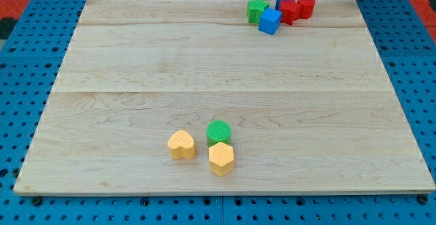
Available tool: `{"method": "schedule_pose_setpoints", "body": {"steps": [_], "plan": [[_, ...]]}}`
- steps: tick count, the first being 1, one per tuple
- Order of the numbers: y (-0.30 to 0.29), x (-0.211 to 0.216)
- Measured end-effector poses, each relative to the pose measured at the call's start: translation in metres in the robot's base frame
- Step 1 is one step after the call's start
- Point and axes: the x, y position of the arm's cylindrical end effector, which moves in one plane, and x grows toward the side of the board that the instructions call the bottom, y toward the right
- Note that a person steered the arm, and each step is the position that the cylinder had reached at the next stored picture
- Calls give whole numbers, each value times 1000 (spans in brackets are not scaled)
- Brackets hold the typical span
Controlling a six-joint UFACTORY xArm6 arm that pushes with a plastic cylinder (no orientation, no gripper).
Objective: Separate the red blocks from each other
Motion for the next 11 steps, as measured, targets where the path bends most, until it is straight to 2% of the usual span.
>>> {"method": "schedule_pose_setpoints", "body": {"steps": [6,7,9,11], "plan": [[-25,0],[-42,4],[-118,13],[-130,43]]}}
